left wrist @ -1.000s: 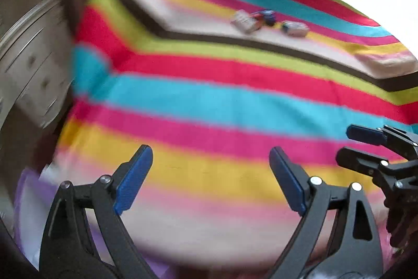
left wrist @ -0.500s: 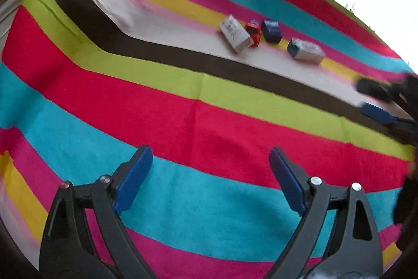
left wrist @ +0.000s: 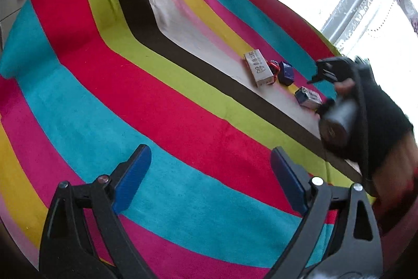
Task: Organize rigid objects
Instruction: 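Grasp a white barcode box with the right gripper while the left grasps a white dental box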
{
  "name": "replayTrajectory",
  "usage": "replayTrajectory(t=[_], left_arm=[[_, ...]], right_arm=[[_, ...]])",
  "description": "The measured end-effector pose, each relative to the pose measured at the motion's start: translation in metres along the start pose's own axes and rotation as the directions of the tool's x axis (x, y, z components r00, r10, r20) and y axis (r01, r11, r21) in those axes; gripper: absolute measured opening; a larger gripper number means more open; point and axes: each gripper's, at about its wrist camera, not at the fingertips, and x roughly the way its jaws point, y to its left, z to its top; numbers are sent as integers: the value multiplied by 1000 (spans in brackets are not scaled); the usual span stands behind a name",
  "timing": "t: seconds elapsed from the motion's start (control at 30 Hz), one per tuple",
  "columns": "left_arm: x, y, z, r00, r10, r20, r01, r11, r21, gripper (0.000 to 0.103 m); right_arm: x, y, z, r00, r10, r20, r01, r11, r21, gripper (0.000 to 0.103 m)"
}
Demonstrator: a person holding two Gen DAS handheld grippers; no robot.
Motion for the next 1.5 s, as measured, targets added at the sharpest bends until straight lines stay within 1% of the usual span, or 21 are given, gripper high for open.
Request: replayTrajectory(t=[0.1,0.13,0.23,0.33,0.5,0.57,0.67,0.73,0.87,0.93,1.03,1.1,1.13,1.17,1.2,1.23,1.27,1.3,1.33,1.4,1.5], left_arm=[[0,1,0,1000,-10,1,10,1000,-5,94],[1,1,0,1000,-15,0,15,1000,-8,95],[1,2,-1,1000,-22,-2,22,1000,-7,95],[1,-1,-1,1000,-14,-5,14,1000,3,96],[2,-5,-2,1000,5,-18,-5,1000,29,99],[5,-10,-1,999,26,-32,-24,998,55,100],[14,-25,0,990,116,-76,-106,986,131,100],[25,-36,4,987,125,-101,-107,979,175,100],[57,-64,25,984,129,-122,-105,978,181,100],[81,-80,40,981,149,-121,-124,973,194,100],[119,-102,62,977,185,-101,-158,960,229,100],[147,-111,75,965,241,-107,-207,944,257,100],[157,-114,82,957,269,-106,-233,935,267,97],[160,-115,85,960,260,-106,-224,937,270,94],[163,-117,87,958,268,-104,-229,929,291,88],[165,-119,87,956,276,-100,-231,918,322,73],[161,-120,86,968,232,-98,-185,919,349,59],[156,-122,84,971,211,-108,-155,909,386,30],[152,-121,82,971,202,-130,-134,905,404,19],[133,-114,74,975,147,-168,-72,918,389,19],[99,-106,53,976,70,-205,19,915,403,19]], right_arm=[[9,22,-4,993,-115,36,119,985,-123,64],[11,28,-8,989,-139,44,145,971,-193,58],[5,25,-21,994,-86,62,103,921,-375,34],[-9,-1,-29,1000,-4,25,16,870,-492,34],[-41,-63,-41,988,128,-89,-154,722,-675,34],[-52,-80,-50,991,113,-65,-122,622,-774,36],[-62,-93,-59,991,124,-52,-113,552,-826,36],[-62,-95,-56,991,124,-55,-114,539,-835,38],[-62,-107,-53,992,113,-60,-114,553,-825,55],[-67,-118,-47,989,132,-73,-136,580,-803,57],[-77,-134,-51,987,141,-71,-140,571,-809,57],[-80,-138,-51,986,148,-72,-146,576,-805,57],[-80,-139,-52,986,150,-73,-147,574,-805,57],[-78,-137,-53,986,153,-72,-148,577,-803,57],[-81,-140,-52,985,159,-72,-153,582,-798,57],[-83,-143,-51,983,165,-74,-158,585,-795,57],[-85,-145,-51,983,169,-76,-162,585,-794,57],[-86,-146,-50,982,170,-76,-163,587,-793,57],[-86,-146,-50,982,173,-75,-164,588,-792,57],[-88,-148,-50,981,177,-74,-166,587,-792,57],[-85,-146,-49,980,184,-80,-175,588,-789,57]])
